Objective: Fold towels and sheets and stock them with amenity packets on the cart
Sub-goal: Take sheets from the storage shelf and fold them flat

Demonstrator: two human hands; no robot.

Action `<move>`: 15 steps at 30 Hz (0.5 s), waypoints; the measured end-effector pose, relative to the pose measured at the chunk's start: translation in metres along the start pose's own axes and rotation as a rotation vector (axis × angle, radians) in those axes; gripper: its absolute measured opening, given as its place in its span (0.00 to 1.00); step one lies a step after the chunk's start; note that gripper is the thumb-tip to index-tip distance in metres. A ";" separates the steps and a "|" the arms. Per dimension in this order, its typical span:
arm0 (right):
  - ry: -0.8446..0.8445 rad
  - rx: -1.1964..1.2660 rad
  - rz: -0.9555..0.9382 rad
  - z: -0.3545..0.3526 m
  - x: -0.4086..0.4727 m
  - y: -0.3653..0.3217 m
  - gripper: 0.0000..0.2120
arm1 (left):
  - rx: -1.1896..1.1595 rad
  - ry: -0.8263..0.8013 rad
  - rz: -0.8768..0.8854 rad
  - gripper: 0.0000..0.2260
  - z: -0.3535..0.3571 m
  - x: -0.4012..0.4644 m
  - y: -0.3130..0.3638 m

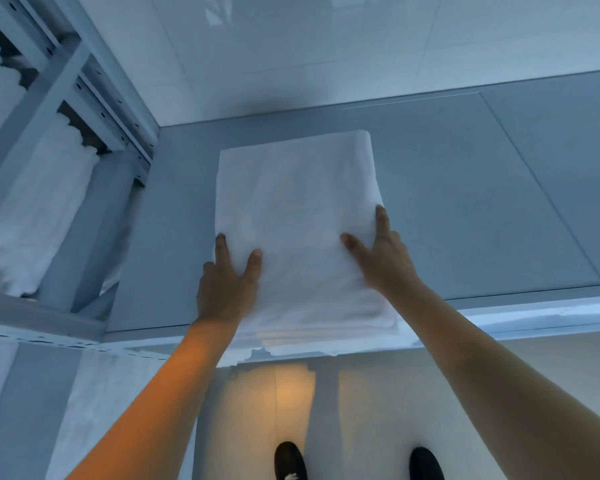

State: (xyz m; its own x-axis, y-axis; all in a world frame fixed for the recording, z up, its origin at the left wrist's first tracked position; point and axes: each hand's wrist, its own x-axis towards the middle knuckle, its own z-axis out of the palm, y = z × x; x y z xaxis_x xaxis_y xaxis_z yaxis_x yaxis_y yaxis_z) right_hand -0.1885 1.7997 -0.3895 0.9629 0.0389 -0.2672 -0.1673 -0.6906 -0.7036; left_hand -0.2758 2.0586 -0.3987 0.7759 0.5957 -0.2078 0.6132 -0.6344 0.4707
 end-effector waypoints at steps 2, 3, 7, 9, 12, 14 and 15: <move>0.013 0.014 0.013 -0.026 -0.006 0.025 0.43 | 0.008 -0.011 0.005 0.38 0.018 -0.020 0.024; 0.018 0.023 0.020 -0.040 -0.009 0.037 0.43 | 0.013 -0.017 0.007 0.38 0.027 -0.030 0.036; 0.049 0.051 0.064 -0.092 -0.018 0.085 0.43 | 0.007 -0.048 0.040 0.38 0.060 -0.068 0.085; 0.061 0.067 0.085 -0.118 -0.021 0.106 0.43 | 0.004 -0.067 0.065 0.38 0.074 -0.085 0.110; 0.067 0.077 0.118 -0.152 -0.021 0.133 0.43 | -0.004 -0.115 0.090 0.38 0.092 -0.104 0.143; 0.061 0.078 0.161 -0.173 -0.017 0.147 0.44 | -0.063 -0.165 0.105 0.37 0.099 -0.109 0.161; 0.050 0.096 0.194 -0.182 -0.014 0.153 0.46 | -0.117 -0.181 0.109 0.37 0.101 -0.108 0.168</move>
State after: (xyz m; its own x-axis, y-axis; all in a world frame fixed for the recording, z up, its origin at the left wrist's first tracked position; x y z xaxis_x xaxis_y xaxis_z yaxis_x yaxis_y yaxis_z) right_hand -0.1885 1.5622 -0.3734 0.9196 -0.1253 -0.3724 -0.3675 -0.6094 -0.7026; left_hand -0.2414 1.8384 -0.3834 0.8569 0.4220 -0.2961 0.5113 -0.6224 0.5926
